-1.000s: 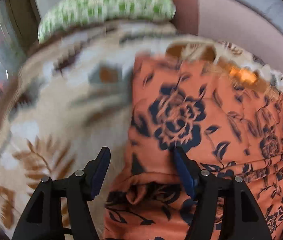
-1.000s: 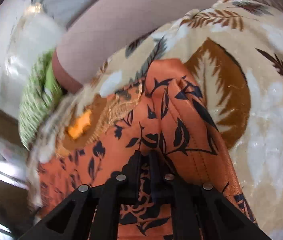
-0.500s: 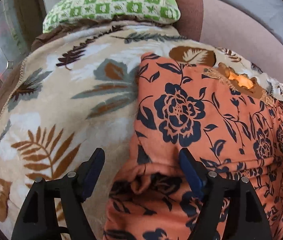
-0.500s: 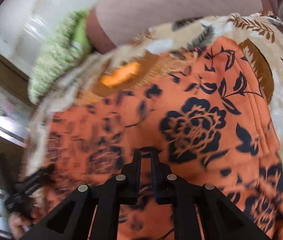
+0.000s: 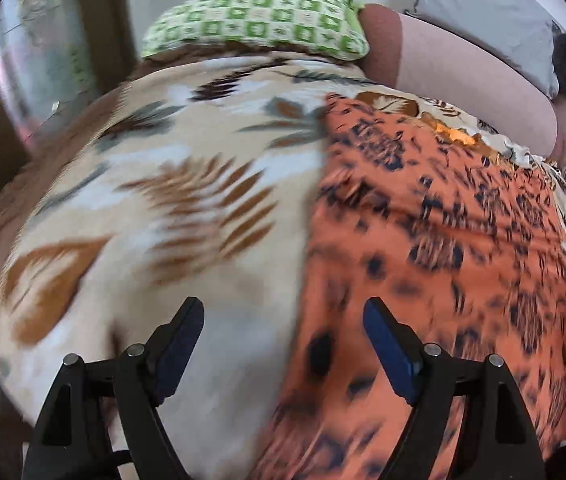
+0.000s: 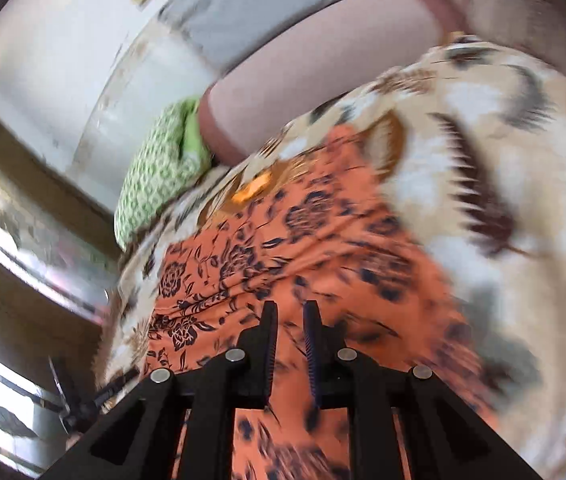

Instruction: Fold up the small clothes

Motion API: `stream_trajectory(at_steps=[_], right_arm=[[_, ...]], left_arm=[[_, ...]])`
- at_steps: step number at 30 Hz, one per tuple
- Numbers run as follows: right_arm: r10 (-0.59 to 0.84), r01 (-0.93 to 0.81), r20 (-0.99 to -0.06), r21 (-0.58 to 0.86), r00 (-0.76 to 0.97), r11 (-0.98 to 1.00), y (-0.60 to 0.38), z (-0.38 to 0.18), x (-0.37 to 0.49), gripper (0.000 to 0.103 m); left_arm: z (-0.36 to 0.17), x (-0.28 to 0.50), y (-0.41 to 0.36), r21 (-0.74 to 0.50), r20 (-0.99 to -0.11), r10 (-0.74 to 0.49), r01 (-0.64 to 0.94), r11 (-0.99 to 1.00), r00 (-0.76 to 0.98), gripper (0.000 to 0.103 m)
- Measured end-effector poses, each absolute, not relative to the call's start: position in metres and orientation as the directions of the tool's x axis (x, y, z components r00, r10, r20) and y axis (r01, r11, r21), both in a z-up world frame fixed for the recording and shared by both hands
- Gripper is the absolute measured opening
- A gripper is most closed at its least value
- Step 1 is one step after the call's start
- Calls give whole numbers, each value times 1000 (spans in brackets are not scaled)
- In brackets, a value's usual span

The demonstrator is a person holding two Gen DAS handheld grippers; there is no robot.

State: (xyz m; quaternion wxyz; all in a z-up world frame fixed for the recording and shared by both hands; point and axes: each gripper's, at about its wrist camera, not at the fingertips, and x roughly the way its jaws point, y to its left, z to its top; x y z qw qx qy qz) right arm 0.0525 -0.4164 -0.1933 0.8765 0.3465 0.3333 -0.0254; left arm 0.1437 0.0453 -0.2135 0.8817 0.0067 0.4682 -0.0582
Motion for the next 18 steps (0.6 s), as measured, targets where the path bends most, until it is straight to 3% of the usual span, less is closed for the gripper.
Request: stream_trajectory(at_steps=[1, 3, 4, 12, 17, 18], right_arm=[[172, 295, -602, 596, 780, 747, -423, -190, 33, 24], [186, 309, -604, 620, 775, 721, -430, -185, 4, 57], [196, 320, -605, 636, 772, 702, -433, -186, -9, 82], [260, 392, -728, 593, 635, 704, -449, -216, -60, 83], [351, 389, -665, 701, 659, 598, -471, -241, -62, 81], [360, 387, -661, 708, 659, 591, -471, -244, -62, 81]], left_arm=[[-213, 135, 52, -53, -829, -103, 107, 993, 550, 82], [-215, 114, 68, -84, -846, -132, 115, 990, 517, 82], [-217, 108, 71, -92, -853, -142, 123, 988, 503, 82], [-237, 76, 93, -211, -900, -251, 147, 966, 357, 82], [-237, 76, 96, -296, -900, -317, 115, 948, 298, 81], [-236, 76, 96, -296, -900, -317, 116, 948, 298, 73]])
